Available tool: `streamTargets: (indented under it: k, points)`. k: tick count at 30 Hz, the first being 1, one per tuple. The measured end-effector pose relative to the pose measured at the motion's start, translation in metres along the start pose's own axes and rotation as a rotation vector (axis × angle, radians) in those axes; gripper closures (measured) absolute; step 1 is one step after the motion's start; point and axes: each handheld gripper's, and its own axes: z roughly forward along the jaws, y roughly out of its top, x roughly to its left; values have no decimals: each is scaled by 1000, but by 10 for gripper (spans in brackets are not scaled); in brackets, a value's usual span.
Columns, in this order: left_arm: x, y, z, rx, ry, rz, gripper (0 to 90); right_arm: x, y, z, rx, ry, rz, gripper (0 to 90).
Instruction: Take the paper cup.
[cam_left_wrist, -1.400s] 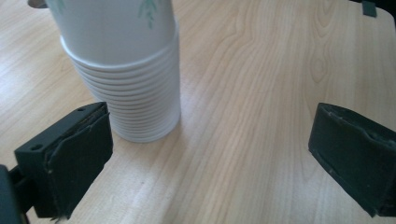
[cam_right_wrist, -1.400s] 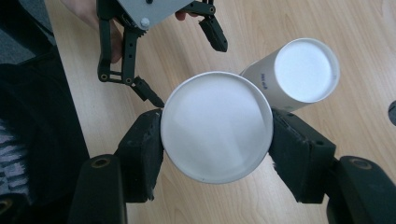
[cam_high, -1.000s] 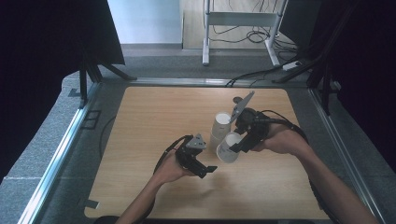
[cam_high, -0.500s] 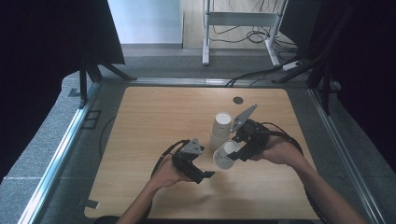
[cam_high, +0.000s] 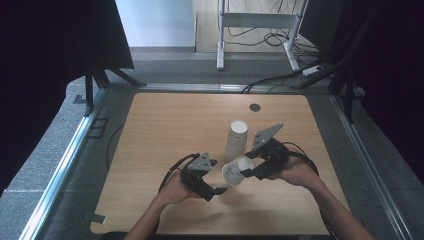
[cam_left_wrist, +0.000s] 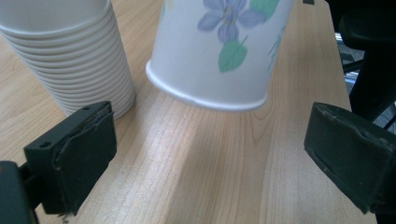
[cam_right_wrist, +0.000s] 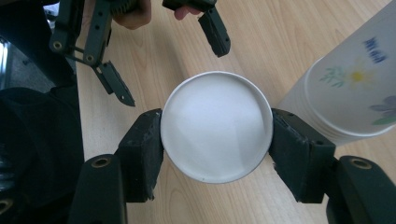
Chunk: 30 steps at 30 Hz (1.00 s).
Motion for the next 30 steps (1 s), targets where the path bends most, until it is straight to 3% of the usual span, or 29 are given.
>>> streamTargets:
  k: [10, 18, 30]
  points:
    - [-3, -6, 2, -8, -18, 9, 41, -1, -28, 10, -136, 27, 12, 374]
    - [-6, -10, 7, 11, -24, 59, 51, 1, -48, 20, -247, 61, 13, 374]
    - [-10, -14, 15, 46, -41, 121, 95, 6, -68, 35, -340, 110, 4, 375]
